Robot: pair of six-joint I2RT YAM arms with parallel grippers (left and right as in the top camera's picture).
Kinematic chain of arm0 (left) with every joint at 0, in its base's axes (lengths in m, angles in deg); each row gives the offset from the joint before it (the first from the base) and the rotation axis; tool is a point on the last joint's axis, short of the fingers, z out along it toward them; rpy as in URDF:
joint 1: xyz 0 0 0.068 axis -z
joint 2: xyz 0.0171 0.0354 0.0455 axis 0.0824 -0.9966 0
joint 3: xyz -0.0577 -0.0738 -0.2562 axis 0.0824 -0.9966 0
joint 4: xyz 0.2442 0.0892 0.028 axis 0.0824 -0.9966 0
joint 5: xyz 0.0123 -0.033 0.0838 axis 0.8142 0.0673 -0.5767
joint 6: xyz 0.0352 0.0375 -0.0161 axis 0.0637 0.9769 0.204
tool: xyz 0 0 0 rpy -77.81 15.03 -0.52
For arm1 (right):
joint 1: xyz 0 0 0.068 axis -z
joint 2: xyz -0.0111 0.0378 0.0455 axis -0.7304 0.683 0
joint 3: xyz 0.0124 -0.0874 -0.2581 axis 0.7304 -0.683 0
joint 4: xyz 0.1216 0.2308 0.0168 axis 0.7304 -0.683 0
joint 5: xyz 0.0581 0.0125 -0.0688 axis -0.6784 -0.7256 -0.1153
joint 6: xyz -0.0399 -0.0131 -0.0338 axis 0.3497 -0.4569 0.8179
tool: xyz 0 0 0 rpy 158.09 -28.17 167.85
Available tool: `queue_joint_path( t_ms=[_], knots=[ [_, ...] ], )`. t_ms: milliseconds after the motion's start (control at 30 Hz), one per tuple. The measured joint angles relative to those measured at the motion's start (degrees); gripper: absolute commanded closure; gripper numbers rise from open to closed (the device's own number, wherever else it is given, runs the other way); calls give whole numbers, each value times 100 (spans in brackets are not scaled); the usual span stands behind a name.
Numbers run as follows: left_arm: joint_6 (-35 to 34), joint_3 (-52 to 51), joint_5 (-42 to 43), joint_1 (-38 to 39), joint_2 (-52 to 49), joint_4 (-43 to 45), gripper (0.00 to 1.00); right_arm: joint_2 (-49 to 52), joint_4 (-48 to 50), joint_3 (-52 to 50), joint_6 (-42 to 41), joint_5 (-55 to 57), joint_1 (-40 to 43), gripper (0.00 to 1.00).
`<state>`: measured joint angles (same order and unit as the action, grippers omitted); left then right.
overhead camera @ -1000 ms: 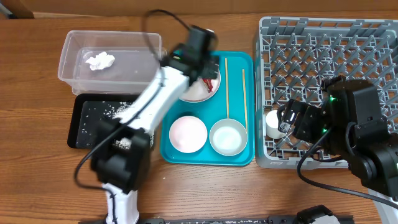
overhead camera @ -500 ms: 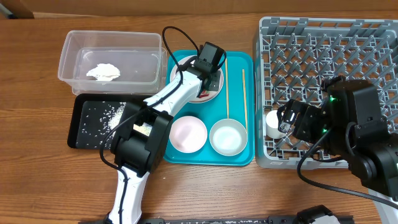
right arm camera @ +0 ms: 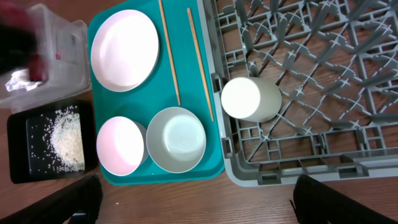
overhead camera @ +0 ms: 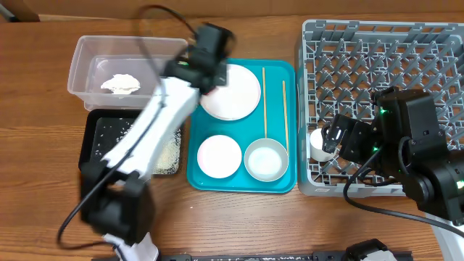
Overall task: Sort waste into correct bins and load items into the dishwasher
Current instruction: 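Grasp the red snack wrapper on the plate with the left gripper, then drop the red wrapper into the clear plastic bin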
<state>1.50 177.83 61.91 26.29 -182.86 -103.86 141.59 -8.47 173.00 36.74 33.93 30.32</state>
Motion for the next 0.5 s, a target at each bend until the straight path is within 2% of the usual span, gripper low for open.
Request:
queue_joint_path(
  t_ms=[133,167,200,233,267,300,367,500],
  knots=[
    [-105,81,-146,-909,254,-197,96,0,2,0,0,2,0,1],
    [-149,81,-140,-1113,205,-238,86,0,4,0,0,2,0,1],
    [-164,81,-111,-1322,125,-240,68,0,4,0,0,2,0,1],
    [-166,79,-31,-1502,31,-205,46,0,4,0,0,0,0,2],
    [-92,79,136,-1681,-101,-129,34,0,4,0,0,2,0,2],
    [-9,79,317,-1801,-210,-79,28,0,9,0,-2,4,0,2],
    [190,57,691,-1950,-363,-109,25,0,22,0,2,2,0,2],
    [459,90,1099,-1958,-352,-636,25,-57,92,0,39,2,0,2]
  ],
)
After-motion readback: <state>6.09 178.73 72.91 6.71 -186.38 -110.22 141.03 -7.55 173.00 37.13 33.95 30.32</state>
